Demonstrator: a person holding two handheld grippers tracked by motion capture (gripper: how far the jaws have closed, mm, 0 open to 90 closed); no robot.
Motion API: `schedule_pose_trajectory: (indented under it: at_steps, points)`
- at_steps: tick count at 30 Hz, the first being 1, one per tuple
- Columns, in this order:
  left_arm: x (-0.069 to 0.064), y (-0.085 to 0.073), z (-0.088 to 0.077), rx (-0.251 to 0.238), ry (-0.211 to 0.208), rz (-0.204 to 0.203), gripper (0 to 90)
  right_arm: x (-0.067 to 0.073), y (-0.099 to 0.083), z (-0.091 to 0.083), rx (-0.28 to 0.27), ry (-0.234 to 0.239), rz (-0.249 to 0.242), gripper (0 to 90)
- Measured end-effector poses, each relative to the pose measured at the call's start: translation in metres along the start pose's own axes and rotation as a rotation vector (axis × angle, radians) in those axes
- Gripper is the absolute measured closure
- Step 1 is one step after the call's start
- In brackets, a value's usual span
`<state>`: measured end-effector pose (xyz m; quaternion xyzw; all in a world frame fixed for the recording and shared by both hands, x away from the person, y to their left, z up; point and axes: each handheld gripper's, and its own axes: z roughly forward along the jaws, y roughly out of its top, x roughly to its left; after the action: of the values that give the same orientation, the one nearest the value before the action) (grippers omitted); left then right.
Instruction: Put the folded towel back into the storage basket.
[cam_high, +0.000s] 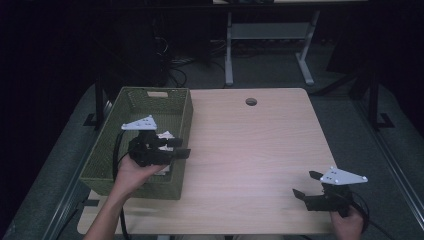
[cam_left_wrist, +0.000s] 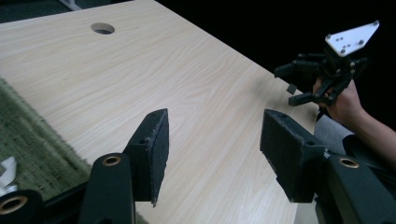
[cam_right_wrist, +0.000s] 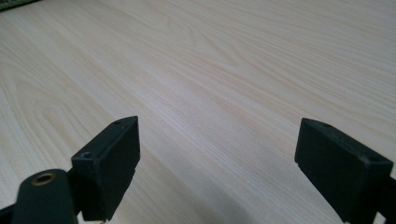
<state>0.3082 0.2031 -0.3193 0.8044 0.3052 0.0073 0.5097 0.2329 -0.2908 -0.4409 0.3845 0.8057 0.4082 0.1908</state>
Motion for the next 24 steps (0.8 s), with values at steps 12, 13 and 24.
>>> schedule_pose_trajectory:
  at_steps: [12,13,24]
  points:
    - [-0.021,0.003,0.029,0.043,-0.007,0.058,39.6,-0.002,-0.002,-0.002,0.002,0.004,0.009,13.5]
    - [-0.022,0.003,0.030,0.043,-0.013,0.059,39.4,-0.002,-0.002,-0.002,0.001,0.004,0.011,13.5]
    - [-0.039,0.009,0.059,0.072,-0.020,0.091,38.1,-0.003,-0.003,0.000,0.003,0.012,0.015,13.5]
